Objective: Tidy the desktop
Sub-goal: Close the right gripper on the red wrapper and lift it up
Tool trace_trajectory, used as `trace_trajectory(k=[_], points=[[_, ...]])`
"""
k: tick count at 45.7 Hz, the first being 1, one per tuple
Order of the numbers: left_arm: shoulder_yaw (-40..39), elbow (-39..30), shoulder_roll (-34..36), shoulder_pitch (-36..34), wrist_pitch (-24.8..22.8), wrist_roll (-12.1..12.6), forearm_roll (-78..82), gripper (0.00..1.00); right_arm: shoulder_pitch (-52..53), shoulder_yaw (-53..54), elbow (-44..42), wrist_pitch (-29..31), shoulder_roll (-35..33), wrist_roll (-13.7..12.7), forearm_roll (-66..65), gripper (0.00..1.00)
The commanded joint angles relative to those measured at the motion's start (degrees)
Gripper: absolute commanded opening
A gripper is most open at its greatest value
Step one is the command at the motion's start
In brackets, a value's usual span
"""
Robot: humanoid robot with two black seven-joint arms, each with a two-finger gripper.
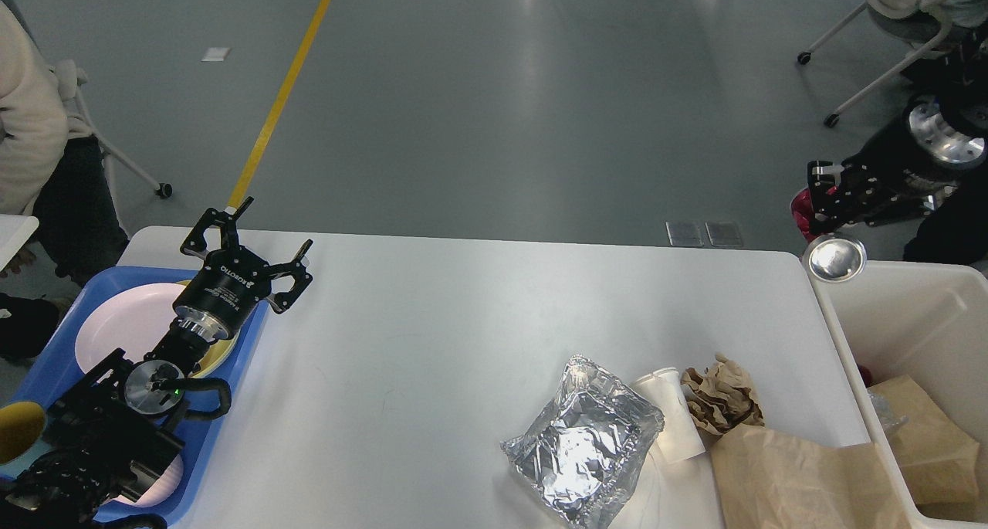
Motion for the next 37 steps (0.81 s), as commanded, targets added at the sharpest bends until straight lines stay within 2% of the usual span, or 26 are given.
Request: trace_trajectory(k=[1,15,27,37], points=[[0.0,0.0,0.0,0.0,0.0,0.0,0.0,0.97,5.0,-2.3,-0.1,0.0,0.8,0.1,-0.3,0.00],[0.0,0.0,0.0,0.0,0.0,0.1,0.0,0.97,6.1,-3.3,-1.3,0.0,-0.2,-0.4,-3.7,0.00],[0.0,0.0,0.0,0.0,0.0,0.0,0.0,0.97,1.7,-4.8,-6.0,0.0,-8.3,-0.4,-4.1,0.00],[0.0,0.0,0.0,0.0,0.0,0.0,0.0,0.97,-2.3,-7.2,-6.5,0.0,-14.6,-0.4,-4.1,0.00]])
